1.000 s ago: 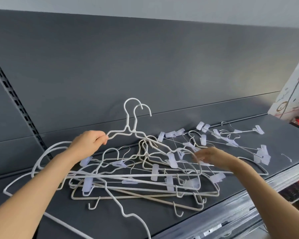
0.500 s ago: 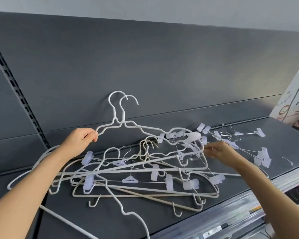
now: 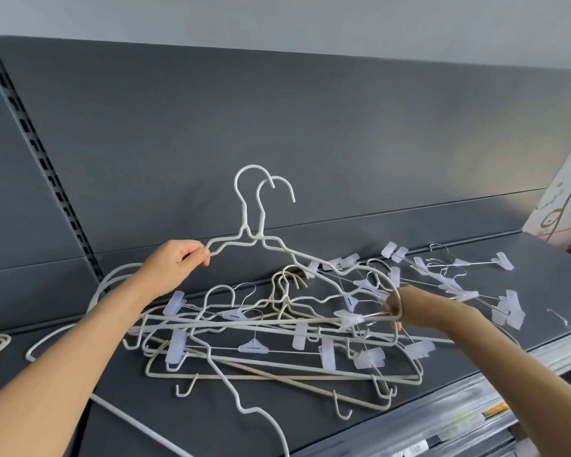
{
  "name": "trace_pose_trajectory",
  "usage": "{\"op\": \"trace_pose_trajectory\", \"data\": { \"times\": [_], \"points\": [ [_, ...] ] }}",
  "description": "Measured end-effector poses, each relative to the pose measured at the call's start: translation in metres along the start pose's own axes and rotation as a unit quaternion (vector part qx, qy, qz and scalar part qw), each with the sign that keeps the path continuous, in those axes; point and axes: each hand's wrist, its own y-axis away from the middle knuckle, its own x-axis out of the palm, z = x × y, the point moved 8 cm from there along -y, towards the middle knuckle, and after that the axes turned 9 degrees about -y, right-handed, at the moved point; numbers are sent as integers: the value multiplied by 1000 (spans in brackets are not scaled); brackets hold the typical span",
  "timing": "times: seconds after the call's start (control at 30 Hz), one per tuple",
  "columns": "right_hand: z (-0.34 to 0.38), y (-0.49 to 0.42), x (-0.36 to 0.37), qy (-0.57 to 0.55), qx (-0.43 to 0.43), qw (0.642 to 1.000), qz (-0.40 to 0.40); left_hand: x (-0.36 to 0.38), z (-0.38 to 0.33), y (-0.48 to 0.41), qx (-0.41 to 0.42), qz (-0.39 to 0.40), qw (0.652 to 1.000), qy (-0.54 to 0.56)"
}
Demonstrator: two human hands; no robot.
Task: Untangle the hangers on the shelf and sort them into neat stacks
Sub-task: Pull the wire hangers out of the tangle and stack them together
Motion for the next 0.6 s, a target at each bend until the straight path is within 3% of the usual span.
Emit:
{"op": "trace_pose_trajectory", "data": {
  "times": [0.23, 0.43, 0.6],
  "points": [
    [-16, 2, -1, -15, 59, 998, 15, 10, -10, 3, 15, 29, 998, 48],
    [-7, 9, -14, -109, -1, 993, -47, 14, 0, 5, -8, 67, 995, 69],
    [-7, 6, -9, -40, 11, 998, -47, 22, -8, 8, 3, 83, 995, 49]
  ]
}}
